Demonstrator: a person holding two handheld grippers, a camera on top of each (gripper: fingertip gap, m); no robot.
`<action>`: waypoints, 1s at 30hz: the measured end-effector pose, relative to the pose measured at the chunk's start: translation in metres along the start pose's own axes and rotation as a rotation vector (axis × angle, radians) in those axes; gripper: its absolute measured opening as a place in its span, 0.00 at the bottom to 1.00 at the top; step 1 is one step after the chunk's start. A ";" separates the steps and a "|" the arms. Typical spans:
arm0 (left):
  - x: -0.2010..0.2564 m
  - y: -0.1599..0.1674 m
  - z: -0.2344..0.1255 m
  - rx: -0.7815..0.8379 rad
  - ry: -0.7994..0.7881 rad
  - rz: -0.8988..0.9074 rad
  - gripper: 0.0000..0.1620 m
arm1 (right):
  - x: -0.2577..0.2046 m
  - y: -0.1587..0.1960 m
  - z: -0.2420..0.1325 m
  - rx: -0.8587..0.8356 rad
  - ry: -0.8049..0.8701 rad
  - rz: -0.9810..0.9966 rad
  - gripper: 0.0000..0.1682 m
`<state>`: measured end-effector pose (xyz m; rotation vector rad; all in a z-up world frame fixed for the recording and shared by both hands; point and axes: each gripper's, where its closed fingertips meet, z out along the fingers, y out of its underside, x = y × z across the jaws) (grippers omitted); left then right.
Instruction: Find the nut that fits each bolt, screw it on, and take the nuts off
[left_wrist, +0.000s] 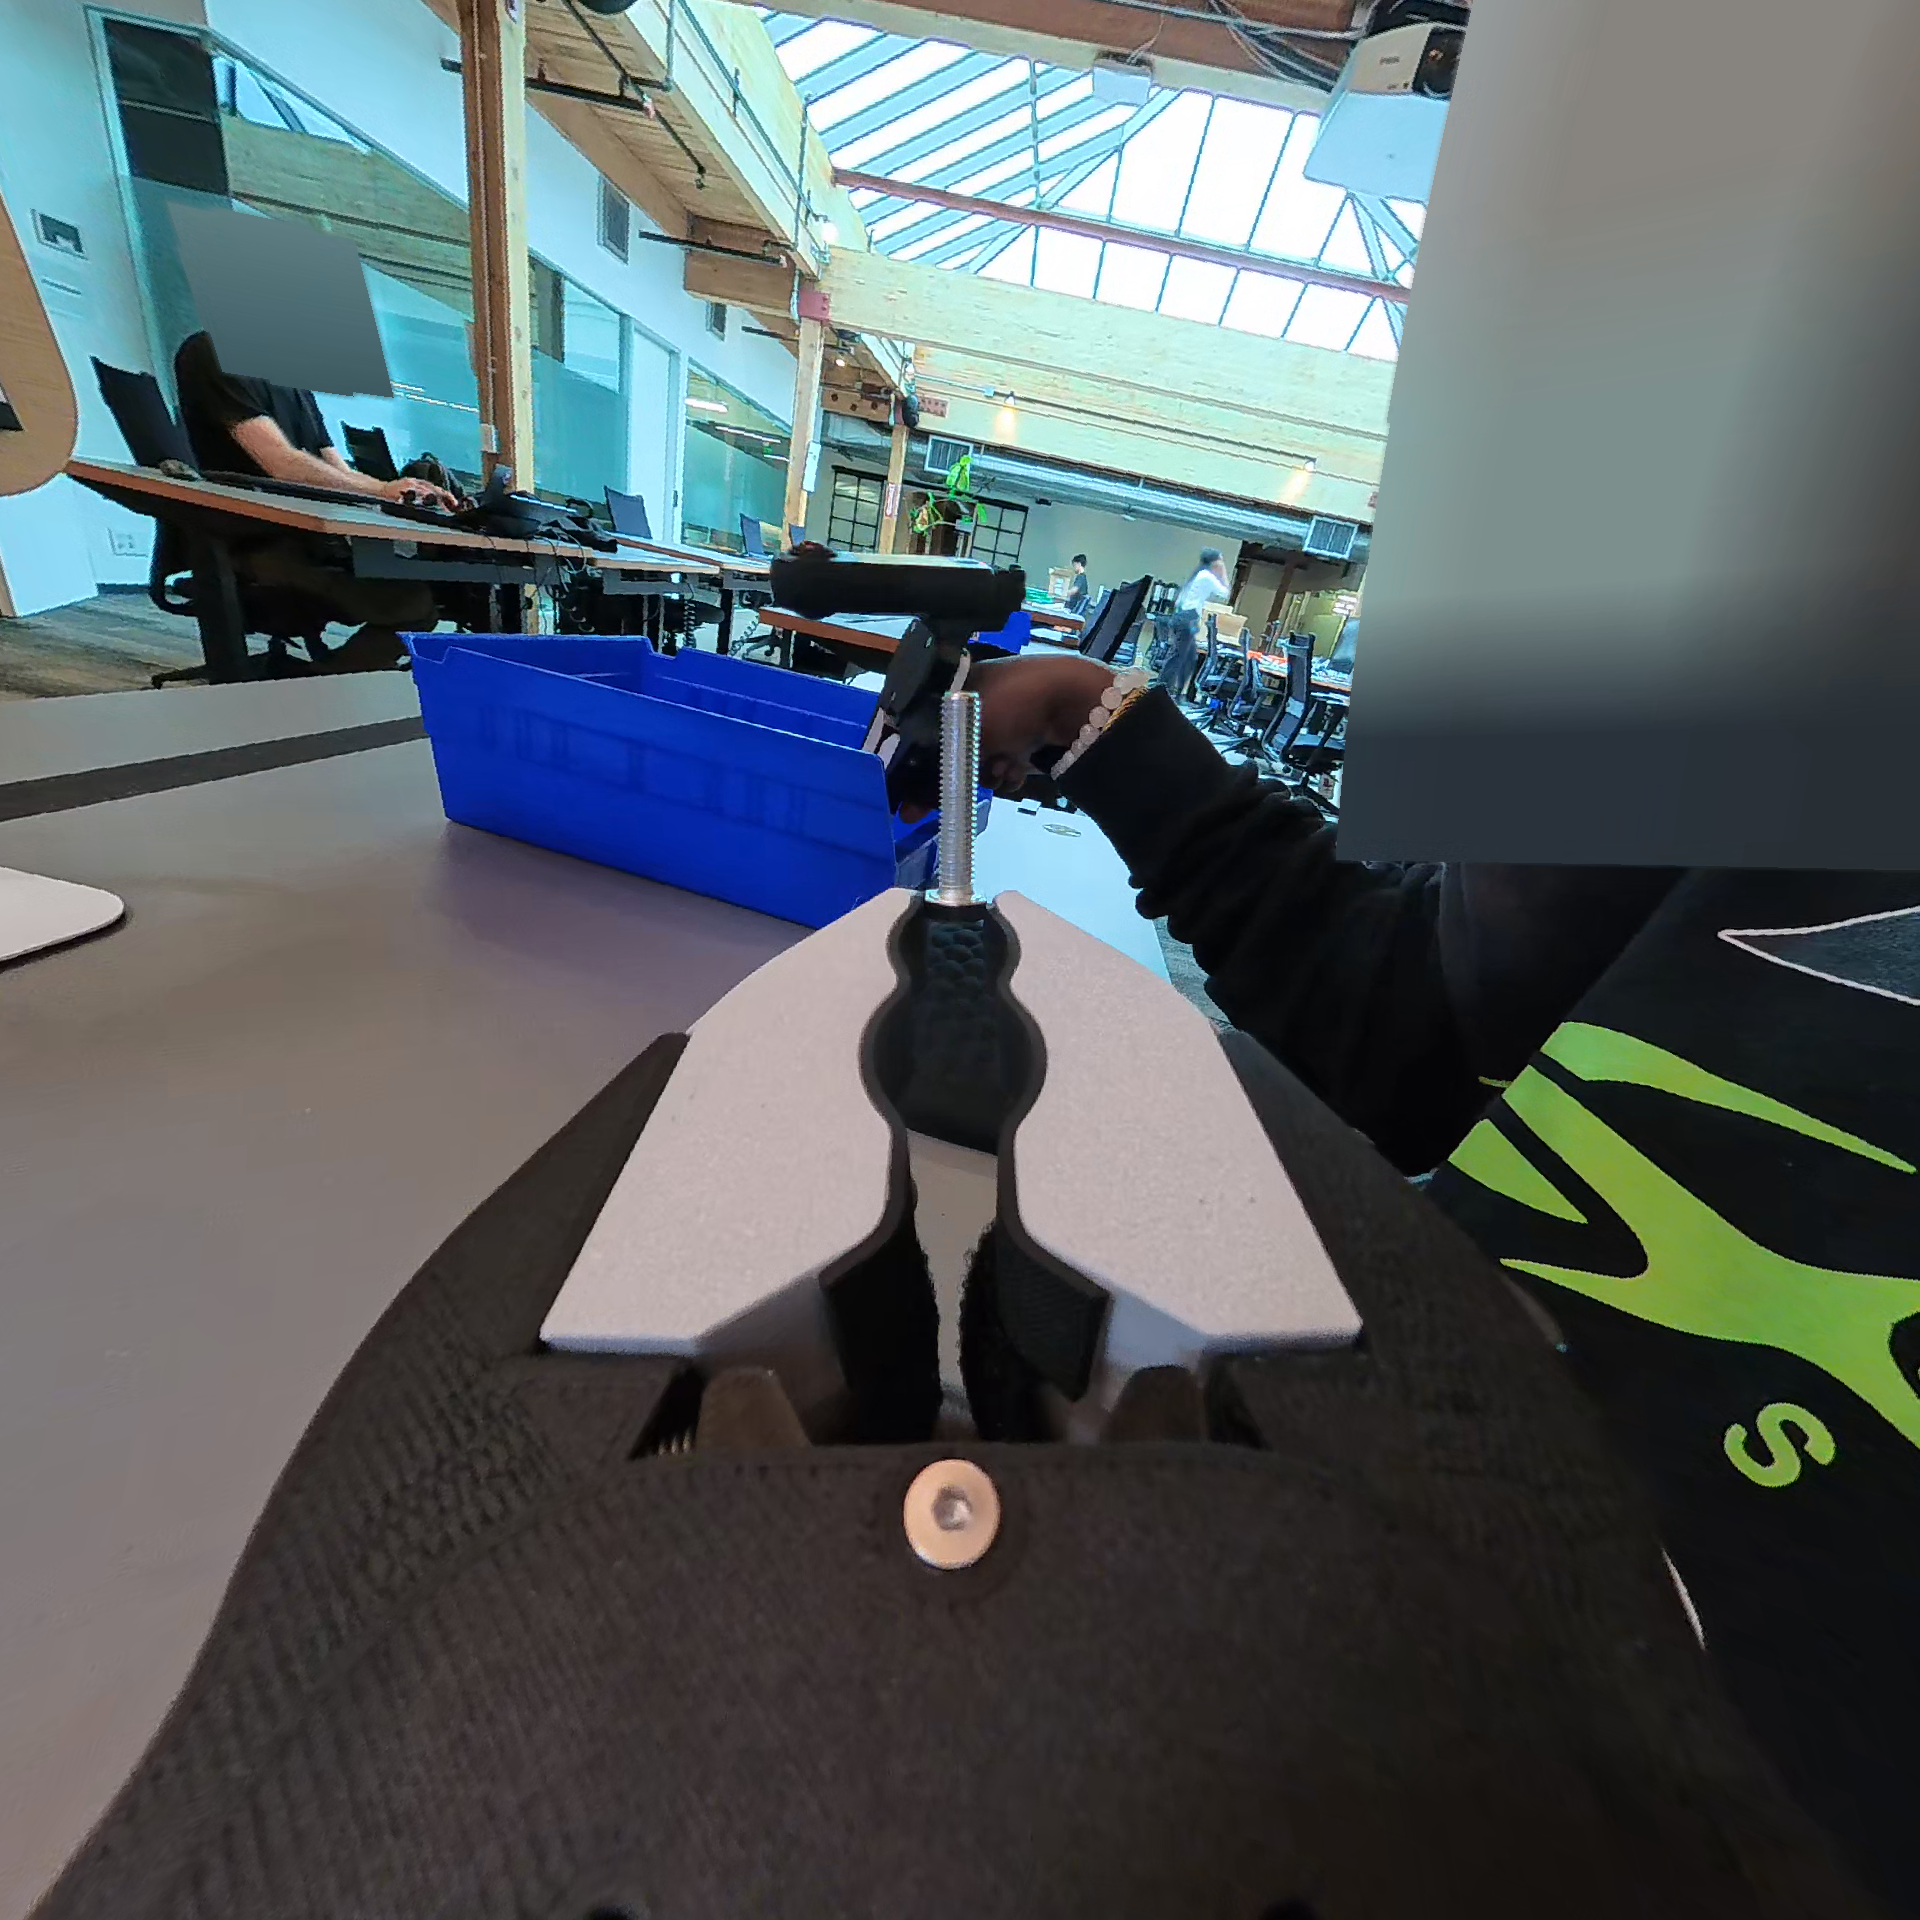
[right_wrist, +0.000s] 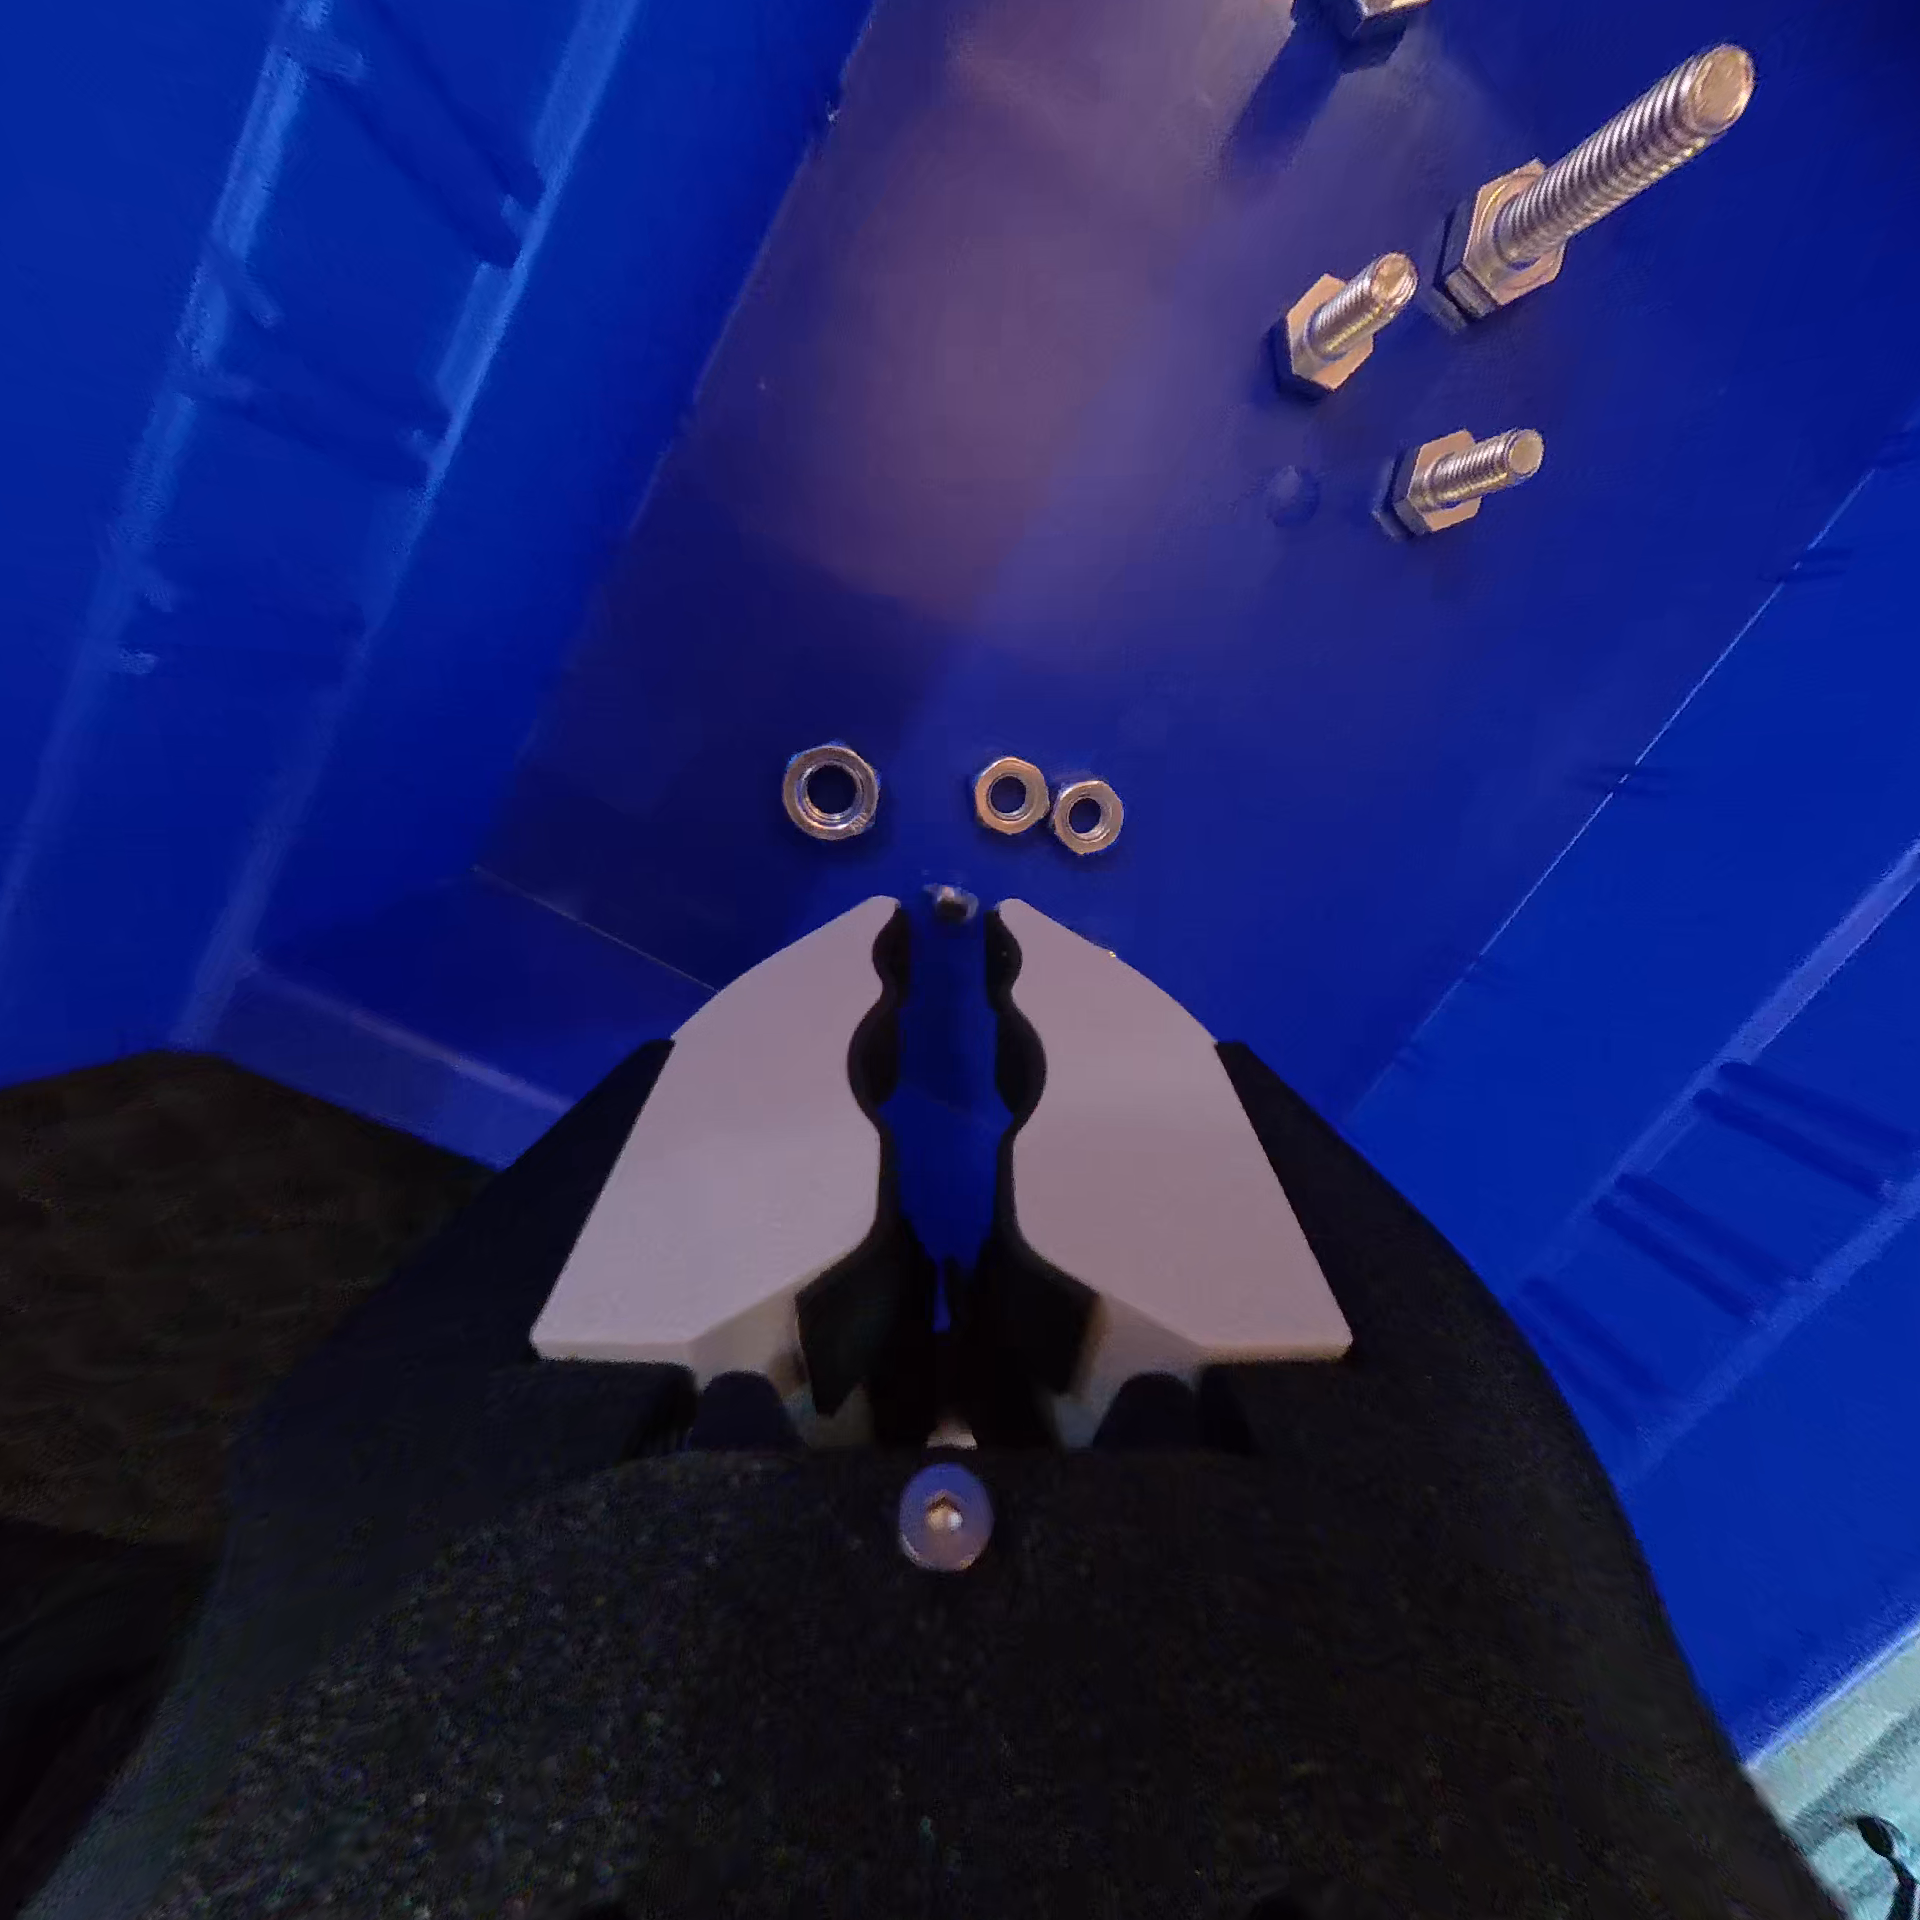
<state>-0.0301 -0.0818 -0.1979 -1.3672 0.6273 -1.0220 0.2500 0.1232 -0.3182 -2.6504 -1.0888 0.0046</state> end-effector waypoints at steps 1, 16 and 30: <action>0.000 0.000 0.000 -0.001 0.000 0.000 0.06 | 0.000 -0.001 0.000 0.005 -0.002 0.001 0.09; -0.002 0.004 0.002 -0.024 -0.012 -0.001 0.06 | -0.171 -0.100 -0.157 0.993 -0.397 -0.348 0.15; 0.000 0.005 0.003 -0.032 -0.010 0.015 0.06 | -0.337 -0.104 -0.166 0.957 -0.890 -0.670 0.11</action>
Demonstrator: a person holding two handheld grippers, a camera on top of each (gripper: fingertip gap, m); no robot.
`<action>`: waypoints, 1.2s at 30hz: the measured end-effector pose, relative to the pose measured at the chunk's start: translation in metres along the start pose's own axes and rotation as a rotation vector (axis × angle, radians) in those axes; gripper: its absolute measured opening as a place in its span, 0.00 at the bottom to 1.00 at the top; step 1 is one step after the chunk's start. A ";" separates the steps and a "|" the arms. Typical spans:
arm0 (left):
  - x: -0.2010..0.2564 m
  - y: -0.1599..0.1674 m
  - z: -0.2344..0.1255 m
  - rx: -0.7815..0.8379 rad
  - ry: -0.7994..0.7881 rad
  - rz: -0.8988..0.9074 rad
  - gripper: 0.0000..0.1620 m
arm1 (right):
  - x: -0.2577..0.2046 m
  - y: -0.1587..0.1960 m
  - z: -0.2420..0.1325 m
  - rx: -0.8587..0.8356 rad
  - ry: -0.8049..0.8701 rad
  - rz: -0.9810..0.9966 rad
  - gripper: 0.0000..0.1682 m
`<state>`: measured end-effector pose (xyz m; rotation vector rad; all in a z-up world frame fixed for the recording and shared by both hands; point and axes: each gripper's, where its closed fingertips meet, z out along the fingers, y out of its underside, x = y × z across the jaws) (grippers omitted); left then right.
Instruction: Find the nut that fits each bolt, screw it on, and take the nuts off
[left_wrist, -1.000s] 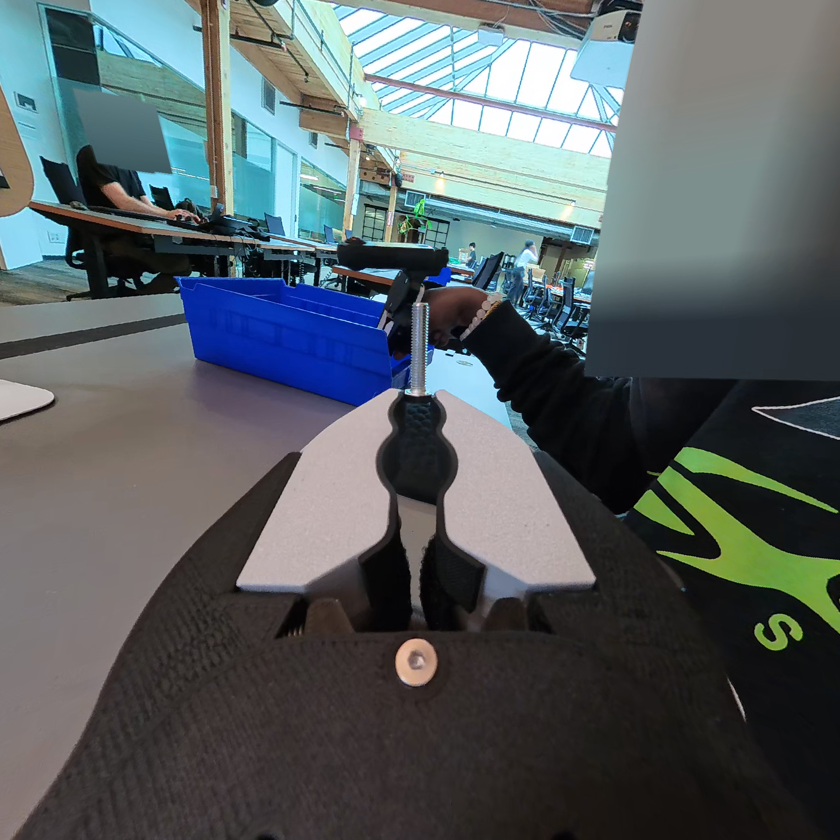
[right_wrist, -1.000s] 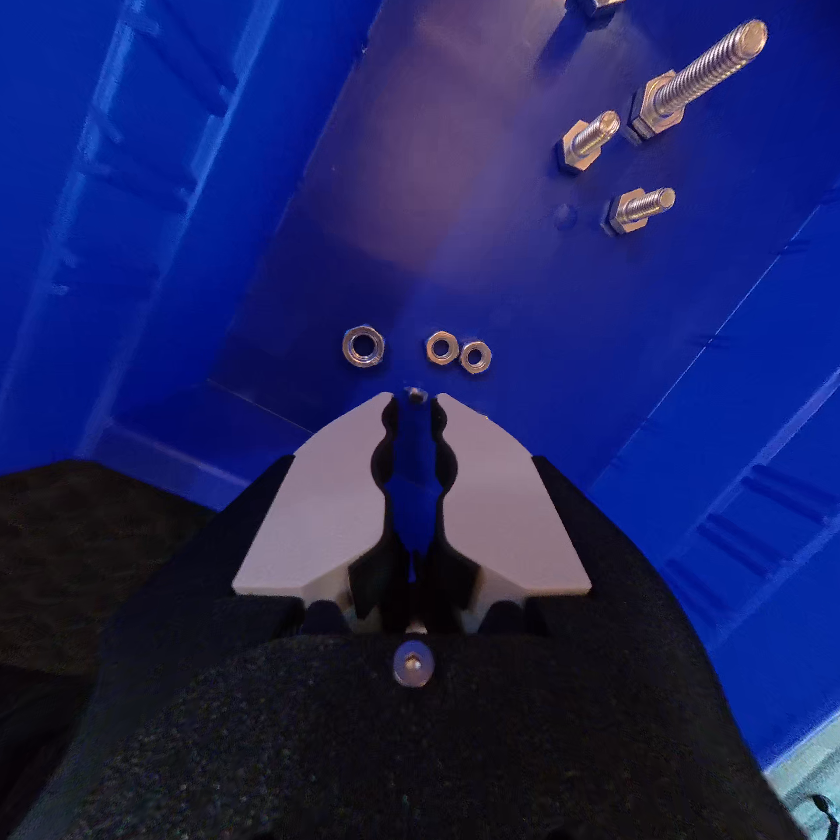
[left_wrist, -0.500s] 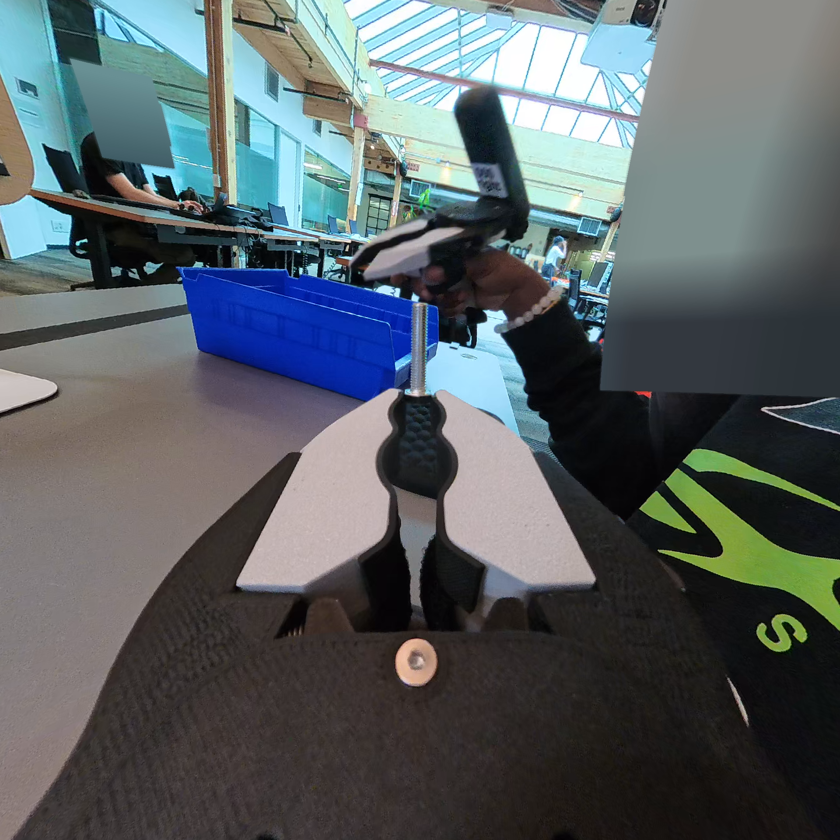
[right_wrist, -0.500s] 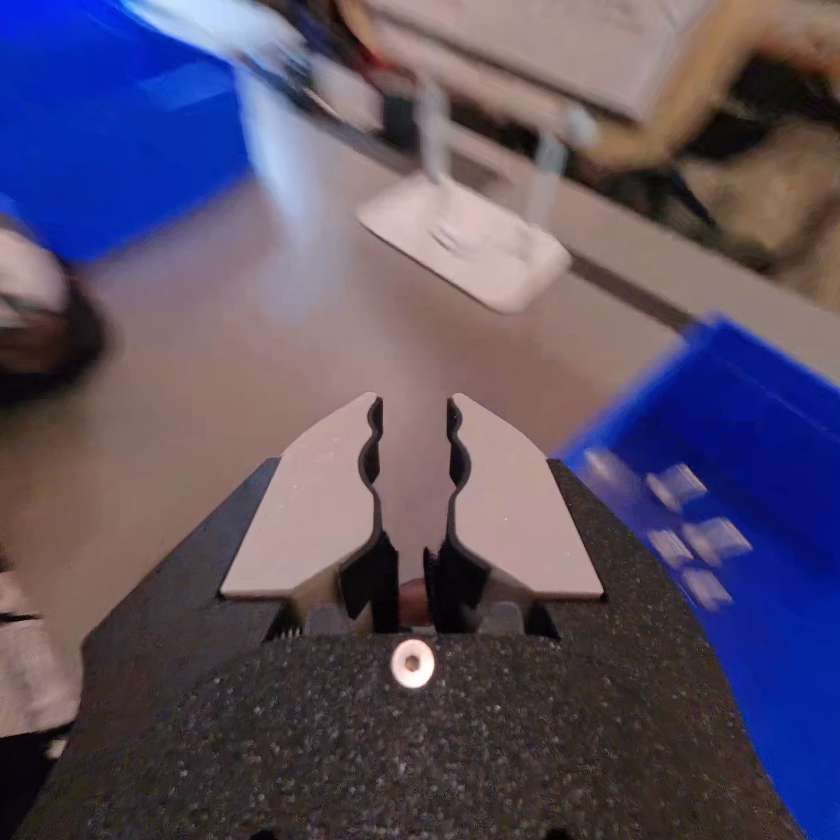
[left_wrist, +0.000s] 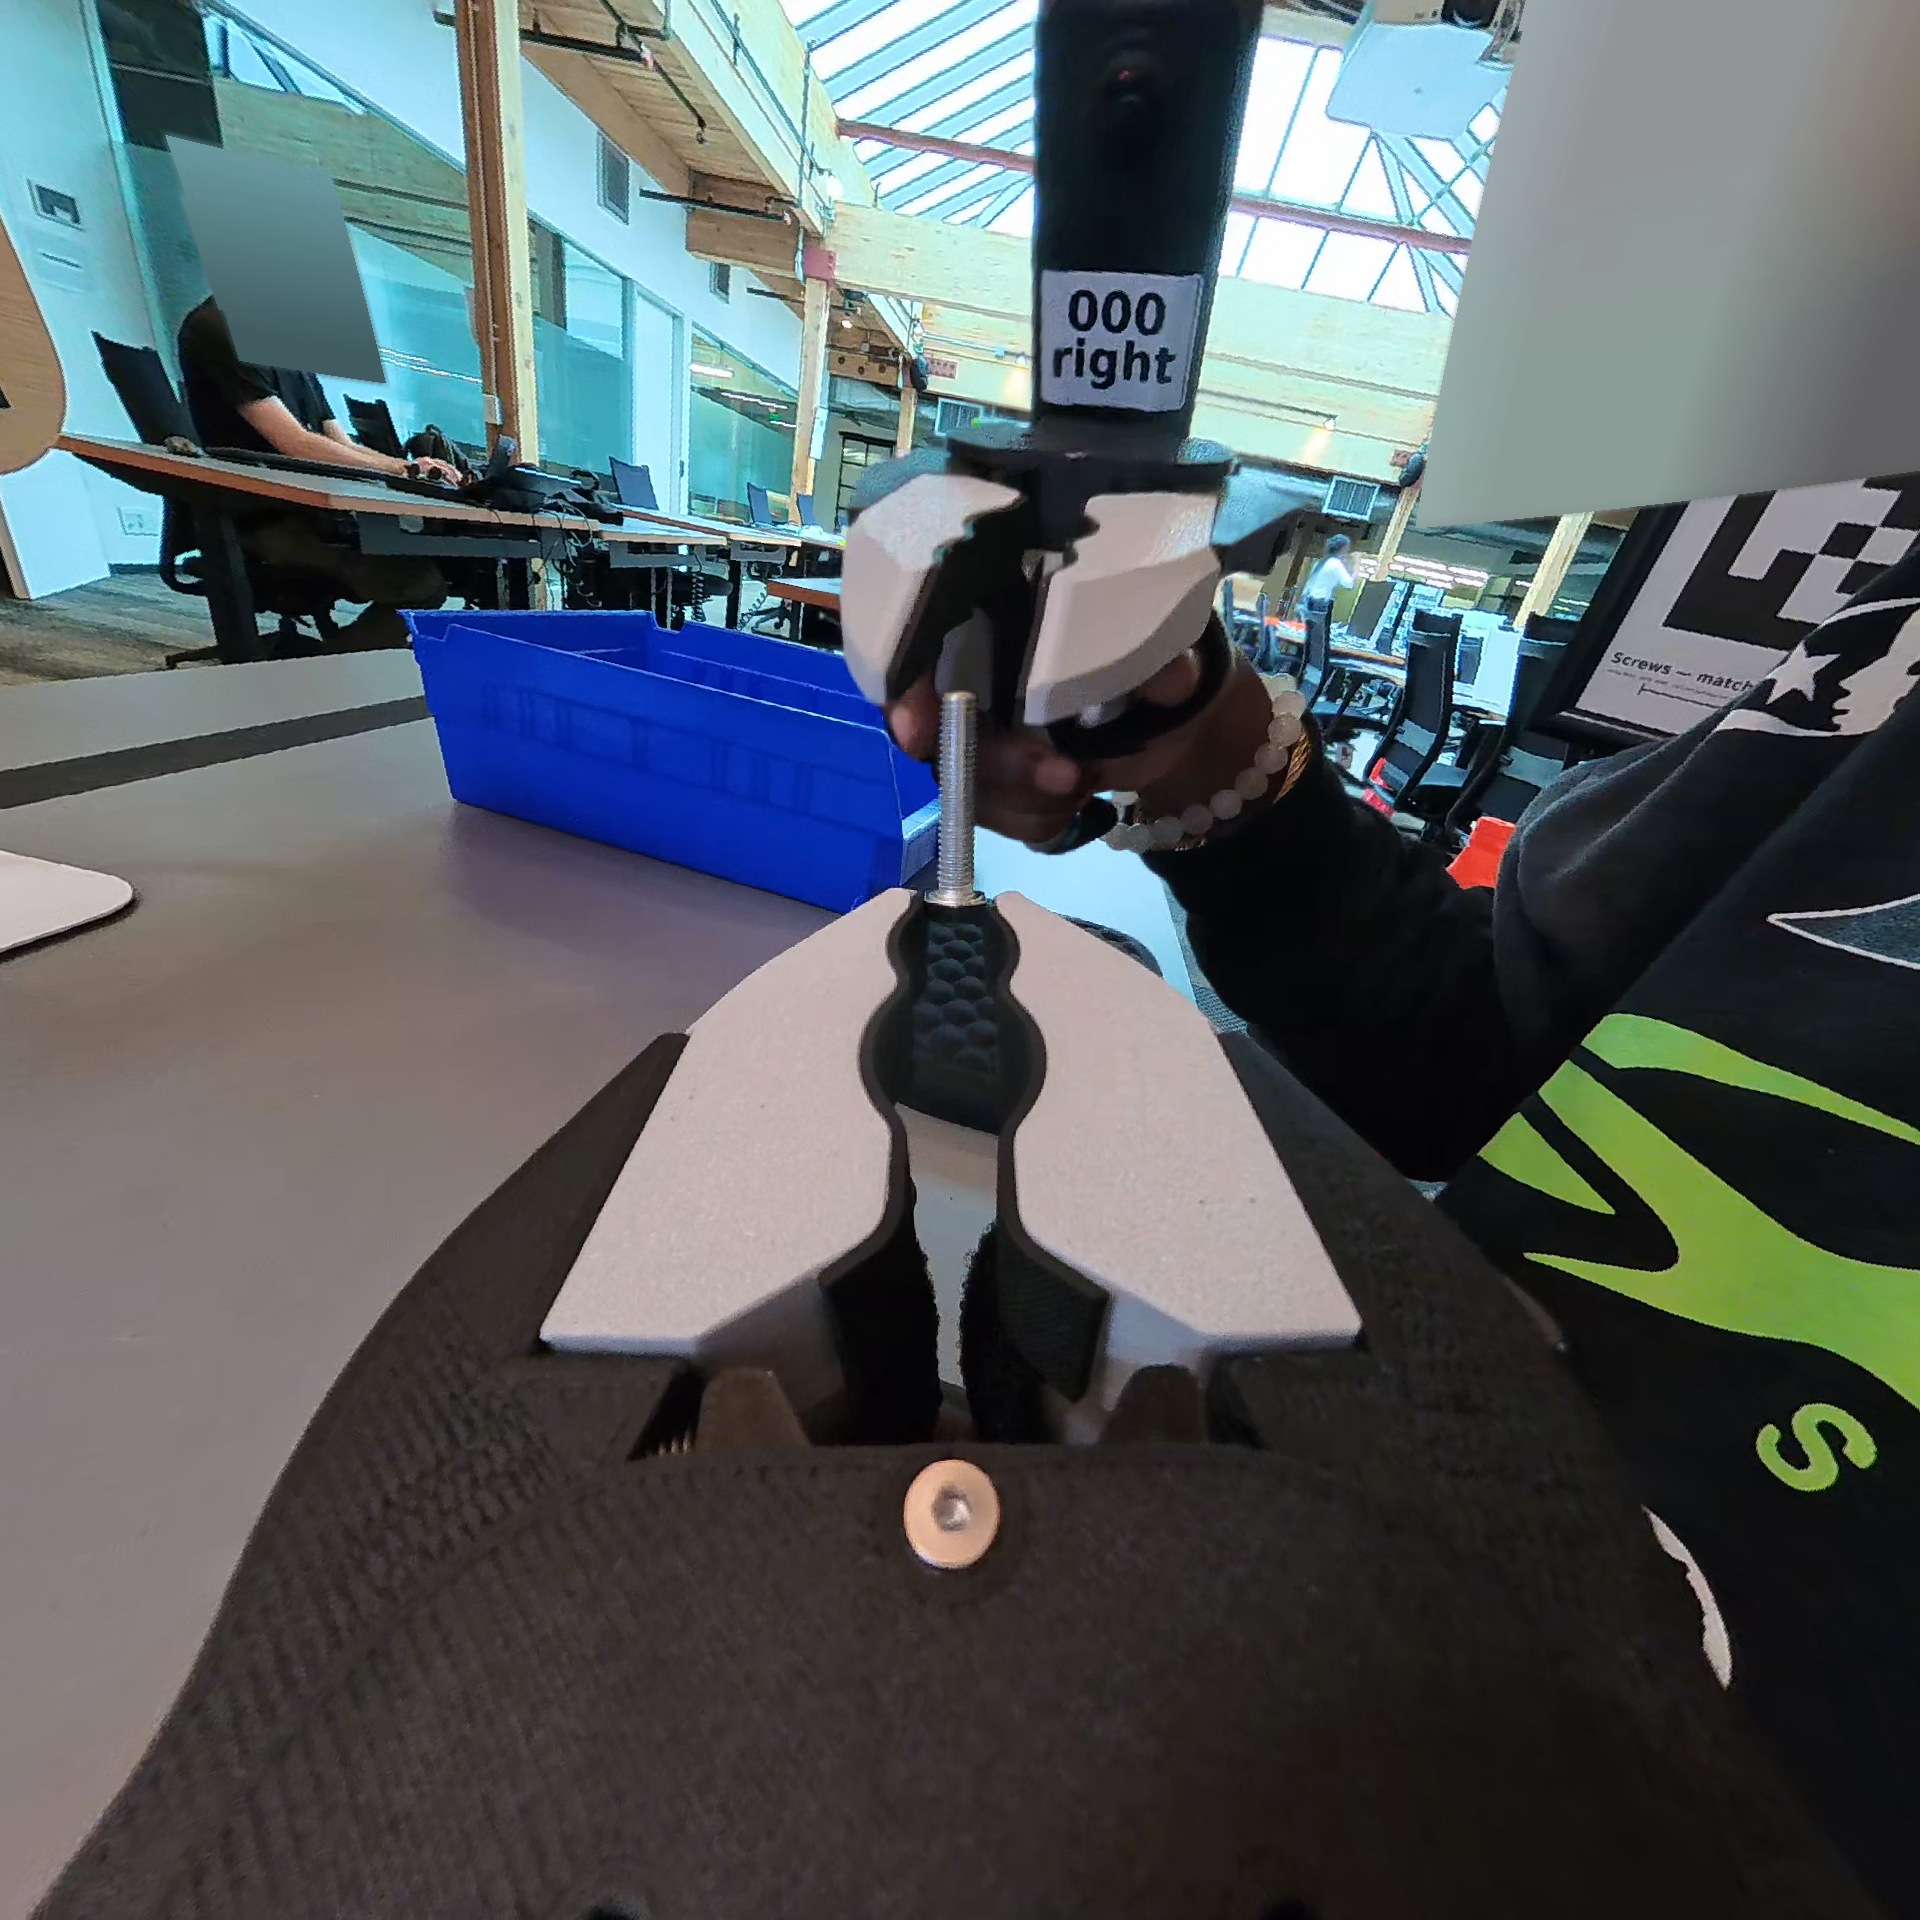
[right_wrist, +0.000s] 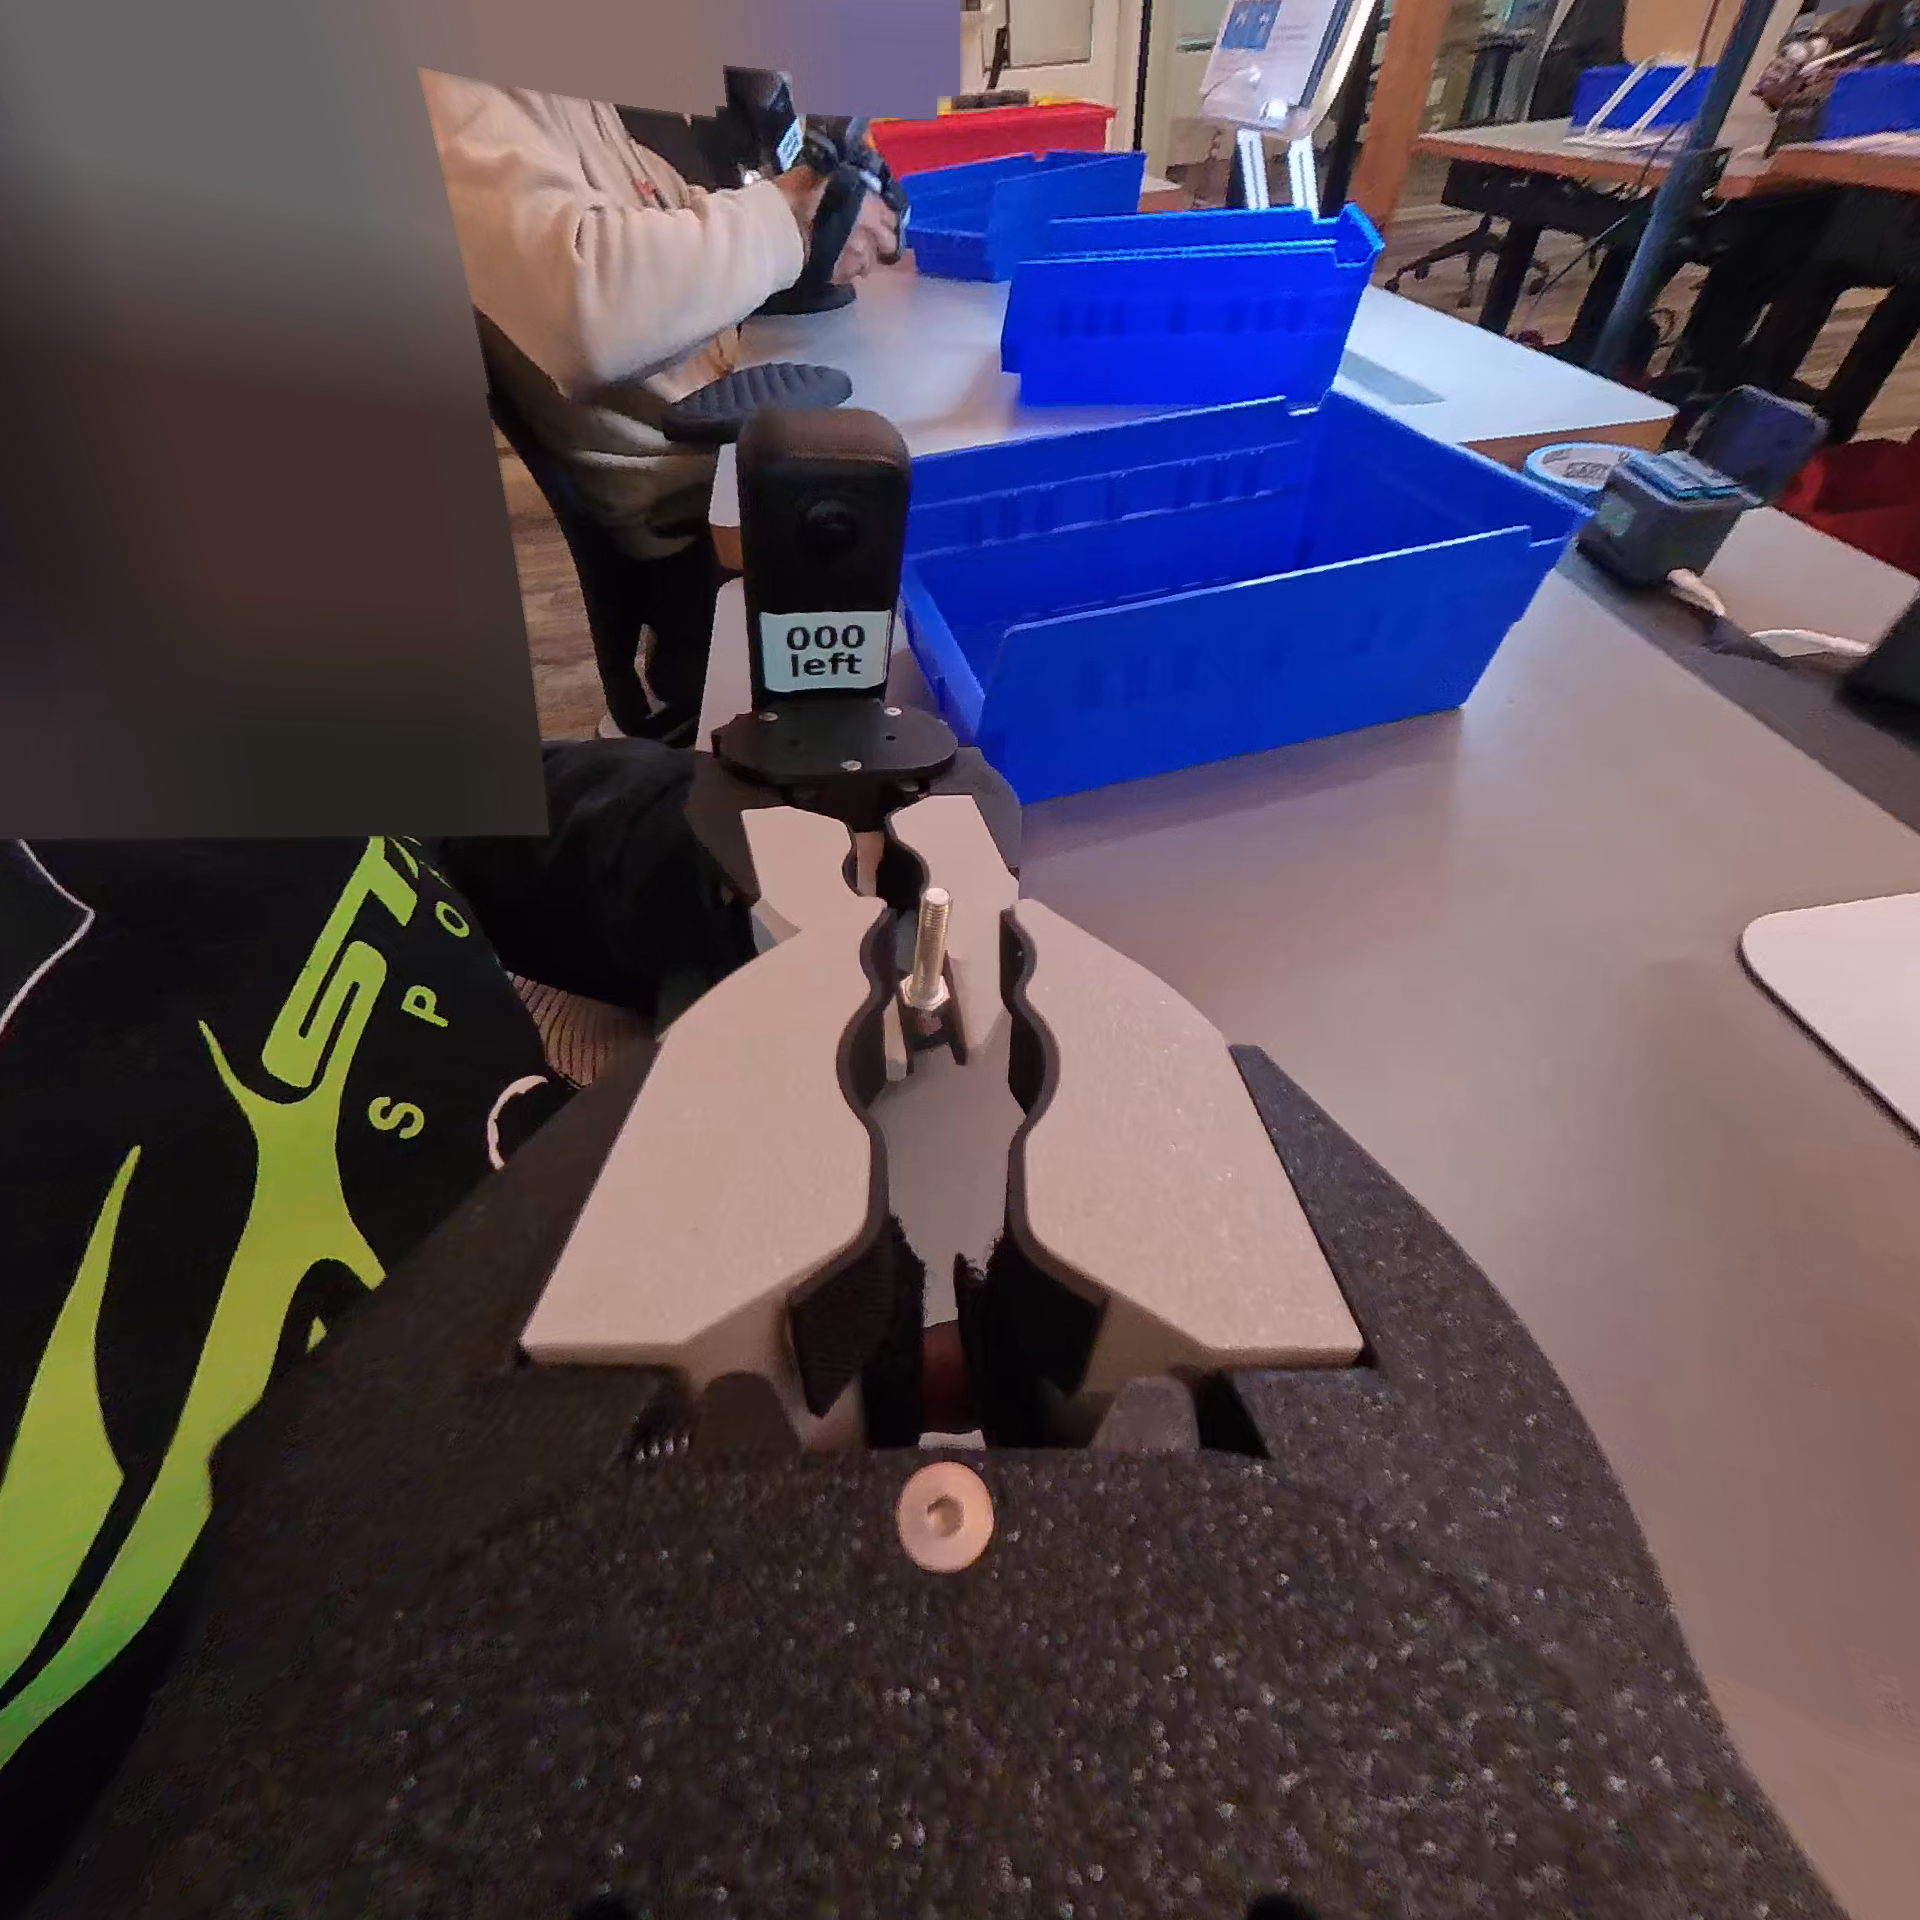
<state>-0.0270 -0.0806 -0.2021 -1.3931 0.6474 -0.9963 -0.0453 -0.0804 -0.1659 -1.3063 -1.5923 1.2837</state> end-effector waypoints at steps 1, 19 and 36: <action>0.000 0.000 0.000 -0.001 0.000 0.001 0.06 | -0.001 0.000 0.003 0.002 -0.011 0.005 0.11; 0.000 0.006 0.006 -0.045 -0.031 0.047 0.34 | 0.110 -0.013 -0.150 0.006 0.691 0.001 0.03; -0.004 0.003 0.004 -0.023 -0.047 0.027 0.34 | 0.210 0.174 -0.295 -0.367 1.208 0.508 0.04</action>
